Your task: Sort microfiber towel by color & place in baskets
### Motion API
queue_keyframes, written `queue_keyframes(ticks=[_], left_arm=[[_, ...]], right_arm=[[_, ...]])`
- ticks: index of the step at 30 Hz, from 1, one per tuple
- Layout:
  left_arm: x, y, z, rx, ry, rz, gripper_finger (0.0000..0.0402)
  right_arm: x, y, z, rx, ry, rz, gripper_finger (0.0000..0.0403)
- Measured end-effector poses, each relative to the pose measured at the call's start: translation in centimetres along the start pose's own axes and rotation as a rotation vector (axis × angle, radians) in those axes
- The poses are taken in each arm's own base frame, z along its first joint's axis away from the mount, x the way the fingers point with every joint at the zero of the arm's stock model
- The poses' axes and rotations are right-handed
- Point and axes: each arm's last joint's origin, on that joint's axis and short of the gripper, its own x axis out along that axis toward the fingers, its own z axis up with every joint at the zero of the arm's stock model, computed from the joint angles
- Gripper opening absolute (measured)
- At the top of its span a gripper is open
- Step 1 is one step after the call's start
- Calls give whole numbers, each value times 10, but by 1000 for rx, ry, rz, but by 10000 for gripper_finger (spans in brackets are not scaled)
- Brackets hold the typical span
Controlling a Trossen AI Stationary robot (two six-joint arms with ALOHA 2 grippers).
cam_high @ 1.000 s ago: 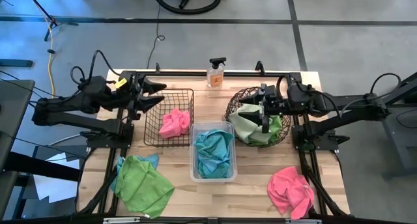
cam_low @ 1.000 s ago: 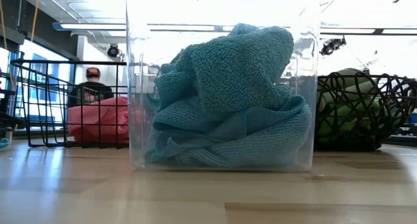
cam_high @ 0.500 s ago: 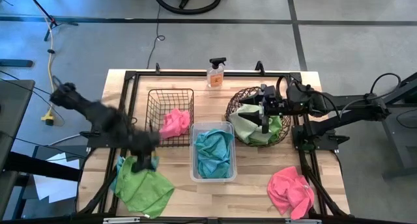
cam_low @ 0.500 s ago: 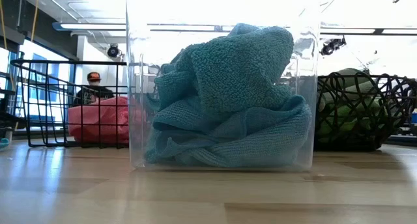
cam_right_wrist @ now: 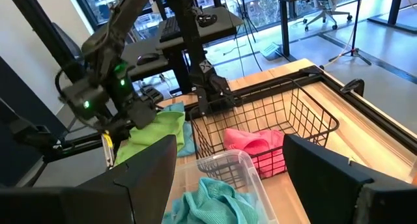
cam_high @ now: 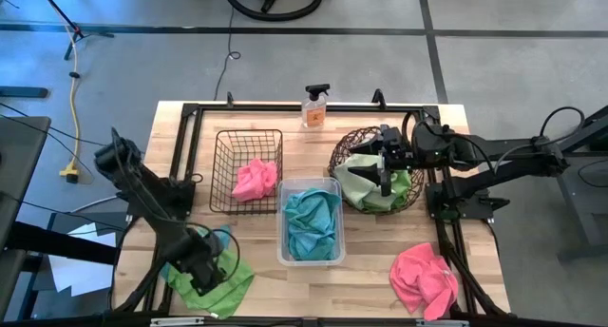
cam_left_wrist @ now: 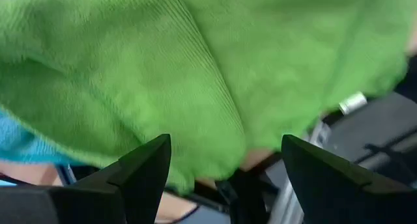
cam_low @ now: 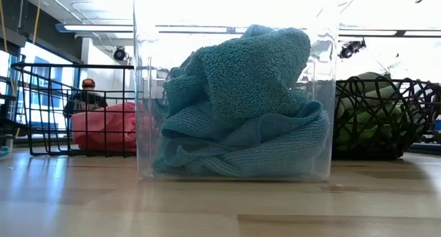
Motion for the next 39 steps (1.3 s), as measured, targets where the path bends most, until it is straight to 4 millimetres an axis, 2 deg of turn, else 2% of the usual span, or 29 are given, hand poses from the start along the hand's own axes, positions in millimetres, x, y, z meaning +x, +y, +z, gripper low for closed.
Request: queue_keyframes(ticks=[6,15,18,21,26,27,31,33,36,39], left_arm=[[22,-8,13,-74,-31,91,278],[50,-14,21,-92,-26,216,277],[54,-15,22,-96,-26,233,262],[57,-15,23,-98,-26,243,207],[58,-16,25,-94,-63,247,33],[57,-15,25,-94,-77,244,17],[51,-13,25,-78,-81,234,8],[42,-12,23,-47,-73,205,3],[11,-9,14,44,-77,95,2],[-31,1,1,146,-99,-69,1]], right_arm=[[0,-2,0,0,0,-10,277],[0,-4,-3,-2,32,-25,277],[0,-5,-4,-5,50,-30,277],[0,-5,-5,-6,61,-33,277],[0,-5,-5,-6,63,-34,277],[0,-5,-5,-6,63,-34,277],[0,-5,-6,-6,65,-35,277],[0,-5,-6,-6,66,-35,277],[0,-5,-6,-6,66,-35,277],[0,-5,-6,-6,66,-35,277]])
